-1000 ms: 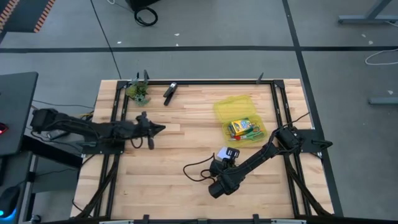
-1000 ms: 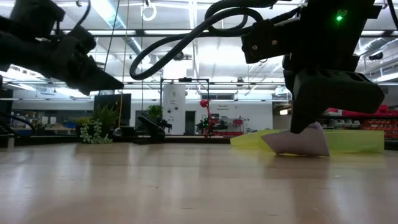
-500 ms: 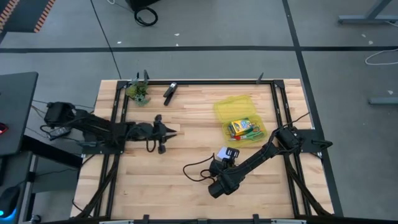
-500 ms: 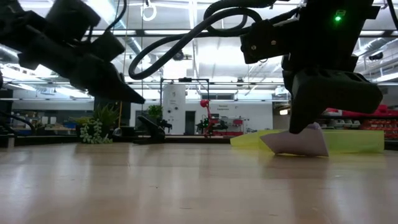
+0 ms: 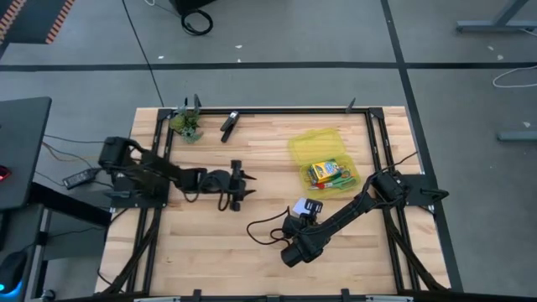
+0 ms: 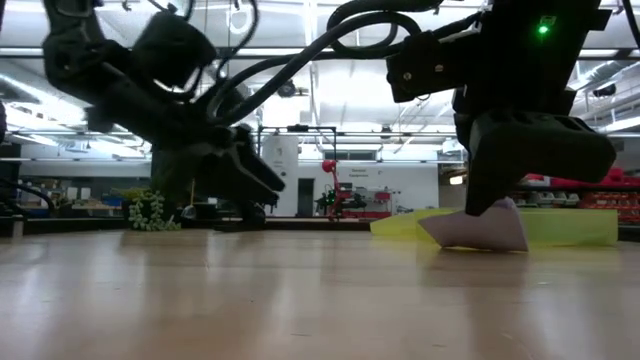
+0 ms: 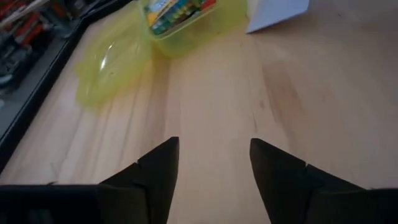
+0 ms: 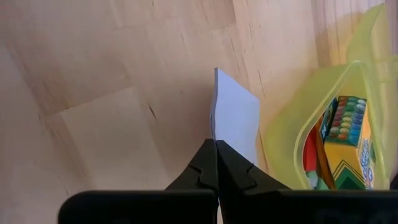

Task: Pack school essentials
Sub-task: Put the violet sticky notes into the yellow supply box

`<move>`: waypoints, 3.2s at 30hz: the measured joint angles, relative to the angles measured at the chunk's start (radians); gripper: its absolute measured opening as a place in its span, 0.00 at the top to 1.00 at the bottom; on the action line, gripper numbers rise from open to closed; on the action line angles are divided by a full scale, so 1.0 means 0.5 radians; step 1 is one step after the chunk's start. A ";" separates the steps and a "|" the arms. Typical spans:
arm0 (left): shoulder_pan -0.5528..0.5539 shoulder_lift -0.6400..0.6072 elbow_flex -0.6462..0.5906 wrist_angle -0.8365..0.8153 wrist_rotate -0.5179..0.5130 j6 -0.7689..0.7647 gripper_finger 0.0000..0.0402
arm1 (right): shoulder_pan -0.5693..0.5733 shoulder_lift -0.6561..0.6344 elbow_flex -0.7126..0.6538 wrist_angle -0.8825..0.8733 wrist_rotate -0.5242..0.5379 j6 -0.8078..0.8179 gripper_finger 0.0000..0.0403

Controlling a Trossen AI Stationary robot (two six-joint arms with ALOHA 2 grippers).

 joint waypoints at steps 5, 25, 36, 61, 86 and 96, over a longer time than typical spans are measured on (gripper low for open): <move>0.000 0.193 0.167 -0.003 0.134 0.126 0.49 | 0.000 -0.001 0.000 0.004 -0.012 0.000 1.00; -0.001 0.757 0.625 0.284 0.442 0.489 0.50 | -0.020 -0.043 0.000 0.061 0.051 -0.037 1.00; -0.035 0.811 0.760 0.277 0.591 0.471 0.51 | -0.040 -0.070 0.000 0.070 0.086 -0.062 1.00; -0.046 0.932 0.914 0.182 0.675 0.535 0.74 | -0.079 -0.088 0.002 0.126 0.133 -0.117 1.00; -0.044 0.930 0.919 0.206 0.634 0.474 0.99 | -0.063 -0.091 0.001 0.083 0.157 -0.037 0.69; 0.018 0.929 1.119 -0.035 0.578 0.405 0.99 | 0.160 -0.367 -0.043 -0.105 0.461 0.226 0.62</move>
